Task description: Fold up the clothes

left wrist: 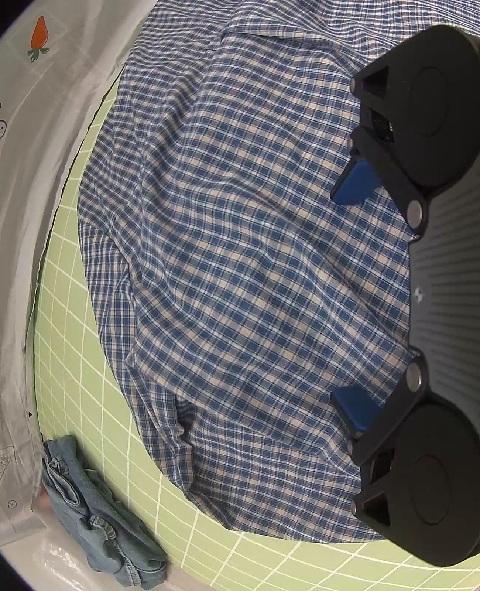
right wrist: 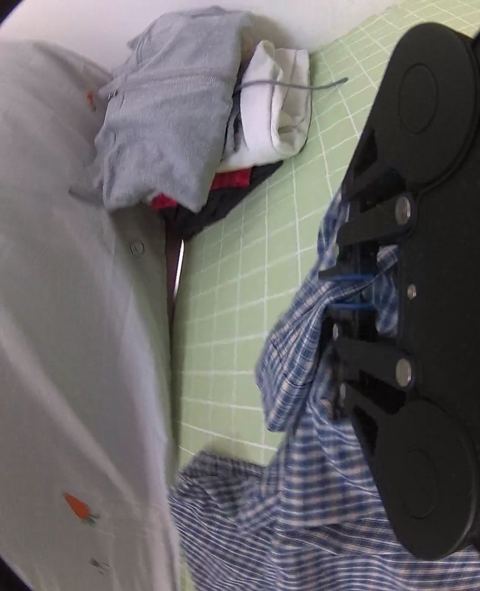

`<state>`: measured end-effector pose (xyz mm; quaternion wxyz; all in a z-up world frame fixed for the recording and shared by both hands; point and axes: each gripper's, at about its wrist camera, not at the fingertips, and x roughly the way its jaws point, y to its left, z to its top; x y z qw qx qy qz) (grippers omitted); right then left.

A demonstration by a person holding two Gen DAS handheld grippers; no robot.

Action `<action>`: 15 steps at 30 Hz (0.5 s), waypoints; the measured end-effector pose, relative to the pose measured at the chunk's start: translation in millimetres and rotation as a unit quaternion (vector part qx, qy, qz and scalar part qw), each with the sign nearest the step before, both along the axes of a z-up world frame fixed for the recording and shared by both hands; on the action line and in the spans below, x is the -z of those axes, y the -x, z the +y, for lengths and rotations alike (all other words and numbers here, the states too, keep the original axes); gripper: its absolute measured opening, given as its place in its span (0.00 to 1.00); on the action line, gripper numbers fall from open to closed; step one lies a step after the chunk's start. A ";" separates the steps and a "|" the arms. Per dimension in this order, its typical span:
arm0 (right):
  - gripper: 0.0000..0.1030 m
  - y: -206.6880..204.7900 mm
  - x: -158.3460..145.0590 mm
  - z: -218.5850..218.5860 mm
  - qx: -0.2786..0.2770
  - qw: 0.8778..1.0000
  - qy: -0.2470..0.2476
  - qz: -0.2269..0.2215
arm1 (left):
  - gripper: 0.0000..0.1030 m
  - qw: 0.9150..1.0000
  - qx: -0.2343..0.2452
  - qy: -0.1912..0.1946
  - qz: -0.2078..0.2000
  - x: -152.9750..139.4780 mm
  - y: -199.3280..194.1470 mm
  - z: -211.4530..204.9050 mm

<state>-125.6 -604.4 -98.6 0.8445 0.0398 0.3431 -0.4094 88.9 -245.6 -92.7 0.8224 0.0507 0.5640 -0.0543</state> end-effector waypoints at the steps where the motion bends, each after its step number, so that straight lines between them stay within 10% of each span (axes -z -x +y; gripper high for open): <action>1: 0.06 12.0 -4.3 -6.8 0.026 1.000 -0.001 -0.014 | 1.00 1.000 0.000 0.000 0.000 -0.3 0.2 0.1; 6: 0.01 81.0 -11.1 -44.3 0.186 0.980 -0.006 -0.066 | 1.00 1.000 -0.001 0.000 0.000 -2.1 1.3 0.6; 11: 0.04 161.8 16.7 -77.7 0.354 0.928 -0.075 -0.094 | 1.00 1.000 -0.001 0.000 0.000 2.4 -3.5 -0.8; 15: 0.45 175.1 20.9 -68.7 0.354 0.925 -0.092 -0.098 | 1.00 1.000 -0.008 0.000 0.001 2.6 -3.5 -1.8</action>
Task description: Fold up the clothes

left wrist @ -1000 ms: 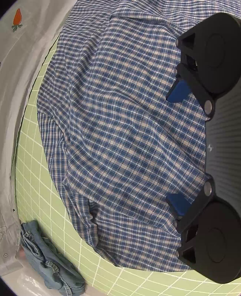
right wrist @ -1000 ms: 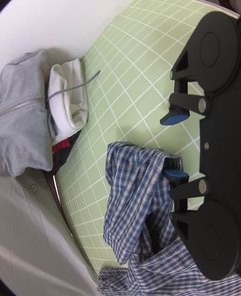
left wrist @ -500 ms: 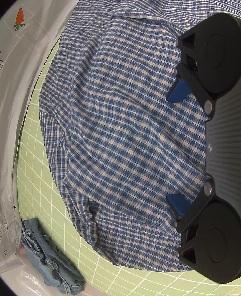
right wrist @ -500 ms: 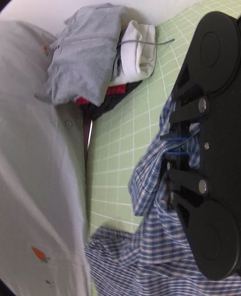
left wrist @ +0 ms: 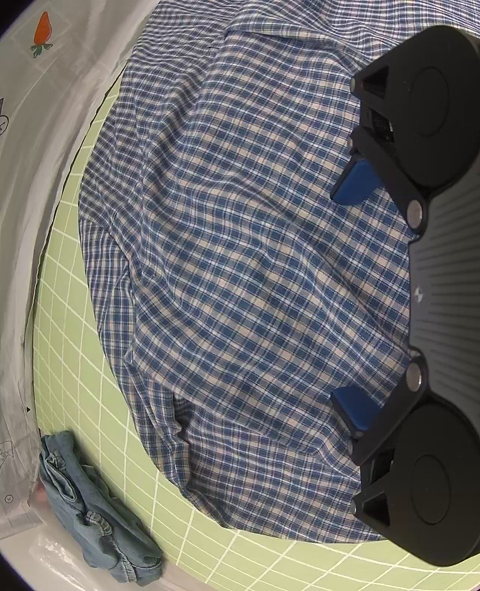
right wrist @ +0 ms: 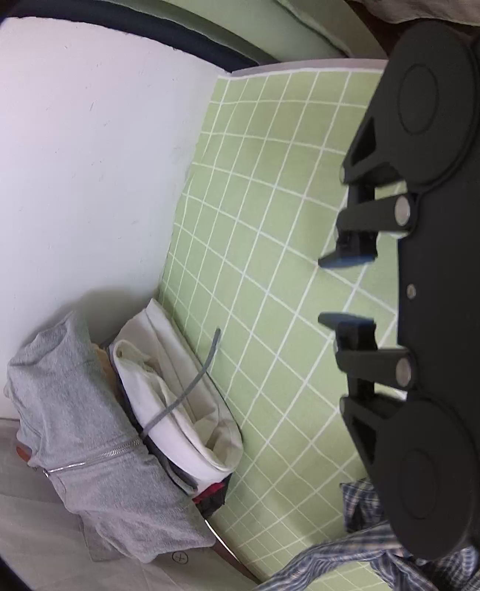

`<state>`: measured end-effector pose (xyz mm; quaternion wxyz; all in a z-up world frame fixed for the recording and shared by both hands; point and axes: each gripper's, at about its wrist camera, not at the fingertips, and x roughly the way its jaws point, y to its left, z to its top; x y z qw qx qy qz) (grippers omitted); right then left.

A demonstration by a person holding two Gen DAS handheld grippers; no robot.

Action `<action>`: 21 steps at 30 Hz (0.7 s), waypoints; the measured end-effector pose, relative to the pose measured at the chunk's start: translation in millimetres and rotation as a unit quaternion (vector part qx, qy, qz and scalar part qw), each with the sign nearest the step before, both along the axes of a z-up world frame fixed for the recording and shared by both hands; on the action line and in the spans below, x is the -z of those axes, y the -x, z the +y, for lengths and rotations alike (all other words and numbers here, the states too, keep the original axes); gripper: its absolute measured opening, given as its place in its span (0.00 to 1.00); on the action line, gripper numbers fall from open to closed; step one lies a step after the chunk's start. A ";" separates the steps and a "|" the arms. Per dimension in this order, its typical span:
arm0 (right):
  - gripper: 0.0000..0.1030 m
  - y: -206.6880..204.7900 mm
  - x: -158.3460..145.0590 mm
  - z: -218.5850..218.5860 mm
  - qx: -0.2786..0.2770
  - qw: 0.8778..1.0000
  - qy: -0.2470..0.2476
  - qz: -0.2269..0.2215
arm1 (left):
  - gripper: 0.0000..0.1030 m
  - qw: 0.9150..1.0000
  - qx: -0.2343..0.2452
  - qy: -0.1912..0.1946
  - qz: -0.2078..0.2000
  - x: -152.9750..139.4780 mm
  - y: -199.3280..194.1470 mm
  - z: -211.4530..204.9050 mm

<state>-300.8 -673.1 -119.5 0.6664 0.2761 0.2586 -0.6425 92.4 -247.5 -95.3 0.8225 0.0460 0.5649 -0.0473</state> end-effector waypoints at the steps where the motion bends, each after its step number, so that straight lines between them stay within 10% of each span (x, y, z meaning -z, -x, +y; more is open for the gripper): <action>1: 0.50 -5.7 -1.0 3.1 -0.017 1.000 0.001 -0.002 | 1.00 1.000 0.000 0.000 0.000 -0.1 0.3 0.0; 7: 0.86 -72.8 -11.2 16.9 -0.153 0.988 0.022 -0.008 | 1.00 1.000 -0.003 0.000 -0.001 -0.7 2.0 -0.2; 15: 0.90 -159.1 -9.6 -2.8 -0.271 0.962 0.015 -0.022 | 1.00 1.000 -0.006 0.000 -0.003 -1.5 4.3 -0.3; 17: 0.78 -166.7 -5.0 -13.7 -0.271 0.962 0.009 -0.004 | 1.00 1.000 -0.006 0.000 -0.004 -1.1 5.7 -0.5; 19: 0.22 -166.8 -3.0 -24.0 -0.271 0.963 0.003 -0.002 | 1.00 1.000 -0.006 0.000 -0.005 -0.7 6.2 -1.1; 21: 0.08 -152.2 -10.7 -31.2 -0.253 0.967 0.016 -0.031 | 1.00 1.000 -0.006 0.001 -0.007 -0.2 7.0 -1.6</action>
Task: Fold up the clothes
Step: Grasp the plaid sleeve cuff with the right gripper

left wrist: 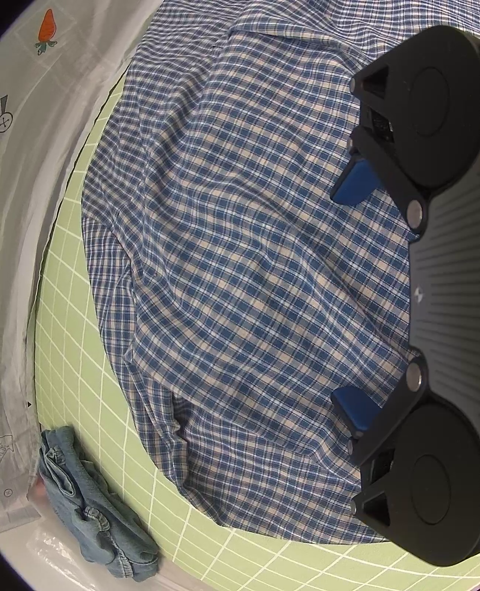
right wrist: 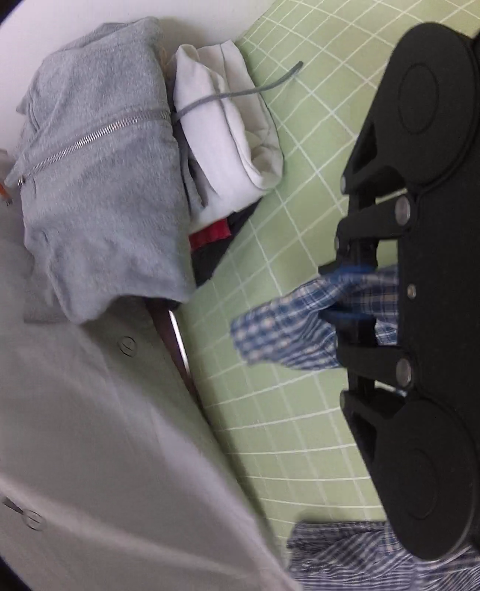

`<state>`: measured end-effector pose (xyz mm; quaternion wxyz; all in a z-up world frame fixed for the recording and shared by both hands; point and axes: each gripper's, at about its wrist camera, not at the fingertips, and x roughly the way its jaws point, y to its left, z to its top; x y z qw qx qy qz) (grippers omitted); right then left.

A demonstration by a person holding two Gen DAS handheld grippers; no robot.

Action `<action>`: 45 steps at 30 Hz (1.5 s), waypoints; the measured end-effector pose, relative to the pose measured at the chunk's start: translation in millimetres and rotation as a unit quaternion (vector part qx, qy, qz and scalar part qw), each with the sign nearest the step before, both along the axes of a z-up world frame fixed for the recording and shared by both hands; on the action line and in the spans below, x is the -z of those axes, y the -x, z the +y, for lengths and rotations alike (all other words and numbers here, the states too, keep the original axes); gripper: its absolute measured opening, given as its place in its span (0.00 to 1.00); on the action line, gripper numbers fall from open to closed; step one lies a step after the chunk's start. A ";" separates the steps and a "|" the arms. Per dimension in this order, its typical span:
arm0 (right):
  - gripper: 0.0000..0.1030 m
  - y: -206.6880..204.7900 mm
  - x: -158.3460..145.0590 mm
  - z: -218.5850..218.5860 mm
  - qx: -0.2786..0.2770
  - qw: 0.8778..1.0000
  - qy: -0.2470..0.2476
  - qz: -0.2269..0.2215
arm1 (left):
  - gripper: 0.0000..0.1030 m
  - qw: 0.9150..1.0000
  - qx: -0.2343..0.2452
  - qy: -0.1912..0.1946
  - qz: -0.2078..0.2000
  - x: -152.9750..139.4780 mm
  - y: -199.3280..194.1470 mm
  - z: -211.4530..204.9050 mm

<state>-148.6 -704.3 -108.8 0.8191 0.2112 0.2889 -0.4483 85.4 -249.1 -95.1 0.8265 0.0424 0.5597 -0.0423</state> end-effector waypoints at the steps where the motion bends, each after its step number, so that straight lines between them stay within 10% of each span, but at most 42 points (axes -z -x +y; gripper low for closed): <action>1: 0.06 10.6 -9.9 -3.4 0.020 1.000 0.015 -0.014 | 1.00 1.000 0.000 0.000 -0.001 0.3 0.5 -0.3; 7: 0.05 101.8 -50.2 -12.6 0.176 0.979 0.068 -0.081 | 1.00 1.000 -0.001 0.000 -0.004 1.3 3.3 -0.7; 12: 0.06 165.5 -25.2 -2.5 0.260 0.965 0.035 -0.019 | 1.00 1.000 -0.002 0.001 -0.007 1.1 5.3 -0.3; 14: 0.15 176.2 -12.5 1.2 0.266 0.964 0.000 -0.026 | 1.00 1.000 -0.003 0.001 -0.007 1.4 4.9 -1.1; 16: 0.54 172.7 -7.1 3.8 0.256 0.965 -0.017 -0.046 | 1.00 1.000 -0.005 0.001 -0.006 1.6 4.5 -1.6; 18: 0.73 162.3 -4.4 5.0 0.239 0.967 -0.030 -0.076 | 1.00 1.000 -0.005 0.001 -0.004 1.5 3.8 -1.7; 22: 0.86 123.8 9.0 -5.3 0.204 0.961 -0.099 -0.158 | 1.00 1.000 -0.007 0.001 -0.006 1.2 3.8 -1.9; 27: 0.84 90.5 31.5 -24.3 0.231 0.943 -0.176 -0.165 | 1.00 1.000 -0.010 0.001 -0.011 1.2 4.4 -2.4; 29: 0.57 87.6 30.4 -27.0 0.223 0.945 -0.174 -0.168 | 1.00 1.000 -0.011 0.001 -0.012 1.4 4.8 -2.5; 31: 0.06 90.3 20.7 -25.4 0.206 0.952 -0.149 -0.170 | 1.00 1.000 -0.012 0.001 -0.013 1.6 5.1 -2.6; 37: 0.04 140.2 -25.4 14.4 0.241 0.961 -0.020 -0.131 | 1.00 1.000 -0.013 0.002 -0.016 2.3 5.9 -2.9; 42: 0.10 181.0 0.1 26.0 0.305 0.951 -0.047 -0.027 | 1.00 1.000 -0.014 0.002 -0.017 2.6 6.4 -2.9; 45: 0.42 185.9 3.5 26.8 0.300 0.951 -0.066 -0.044 | 1.00 1.000 -0.014 0.002 -0.018 2.8 6.6 -2.9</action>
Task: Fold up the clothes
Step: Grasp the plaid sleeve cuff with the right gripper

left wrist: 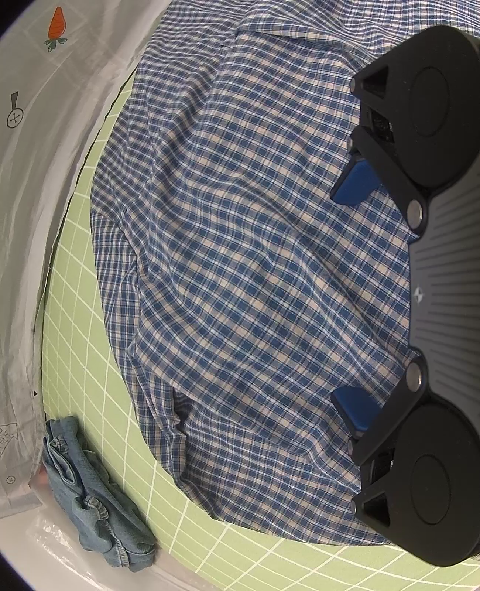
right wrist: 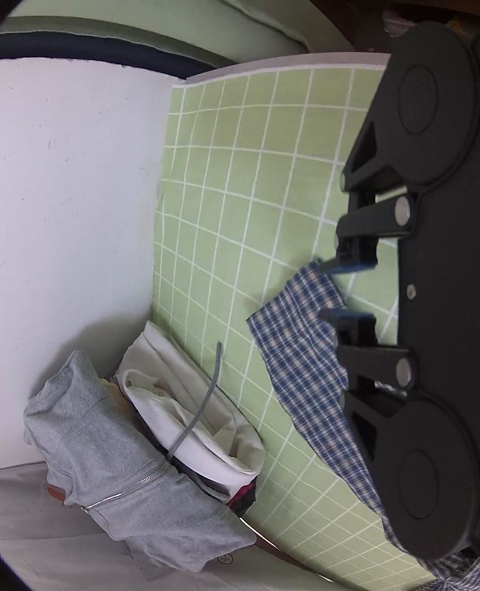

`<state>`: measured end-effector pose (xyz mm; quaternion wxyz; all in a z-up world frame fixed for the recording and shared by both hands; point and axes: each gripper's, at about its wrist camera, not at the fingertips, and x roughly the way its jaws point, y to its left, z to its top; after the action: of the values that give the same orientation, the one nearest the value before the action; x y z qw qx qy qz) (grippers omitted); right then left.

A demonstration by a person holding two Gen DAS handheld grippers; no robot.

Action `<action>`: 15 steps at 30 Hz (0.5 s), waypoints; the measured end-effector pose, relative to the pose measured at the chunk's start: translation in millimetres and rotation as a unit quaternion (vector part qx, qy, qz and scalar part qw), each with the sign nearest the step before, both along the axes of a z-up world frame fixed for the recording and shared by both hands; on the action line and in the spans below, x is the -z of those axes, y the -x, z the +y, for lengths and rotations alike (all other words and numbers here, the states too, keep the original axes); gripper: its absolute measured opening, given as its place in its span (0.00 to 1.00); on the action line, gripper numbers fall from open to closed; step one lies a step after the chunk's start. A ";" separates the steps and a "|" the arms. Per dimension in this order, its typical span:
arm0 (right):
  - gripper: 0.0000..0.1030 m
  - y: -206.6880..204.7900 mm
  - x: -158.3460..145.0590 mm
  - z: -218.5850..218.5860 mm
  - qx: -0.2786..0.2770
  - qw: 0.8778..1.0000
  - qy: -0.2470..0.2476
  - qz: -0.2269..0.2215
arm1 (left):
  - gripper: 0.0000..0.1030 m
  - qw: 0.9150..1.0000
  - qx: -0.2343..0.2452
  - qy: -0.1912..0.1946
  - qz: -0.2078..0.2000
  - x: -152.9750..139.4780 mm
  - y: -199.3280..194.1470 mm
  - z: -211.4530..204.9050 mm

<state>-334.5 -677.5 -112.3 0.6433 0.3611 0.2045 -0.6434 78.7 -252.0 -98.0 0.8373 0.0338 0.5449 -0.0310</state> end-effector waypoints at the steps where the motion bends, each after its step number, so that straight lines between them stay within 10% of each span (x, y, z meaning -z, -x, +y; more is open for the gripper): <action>1: 0.53 -6.1 -1.7 -0.8 -0.008 1.000 0.005 -0.005 | 1.00 1.000 0.000 0.000 0.000 0.1 0.1 0.0; 9: 0.75 -103.0 -4.8 -24.4 -0.105 0.993 0.010 -0.052 | 1.00 1.000 -0.001 0.000 -0.003 0.7 1.1 0.0; 15: 0.75 -157.7 16.4 -45.8 -0.074 0.997 -0.024 0.026 | 1.00 1.000 -0.001 0.001 -0.007 1.0 2.5 -0.2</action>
<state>-176.8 -723.3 -128.7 0.6749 0.3437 0.2626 -0.5978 76.3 -252.2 -99.0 0.8412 0.0326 0.5389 -0.0300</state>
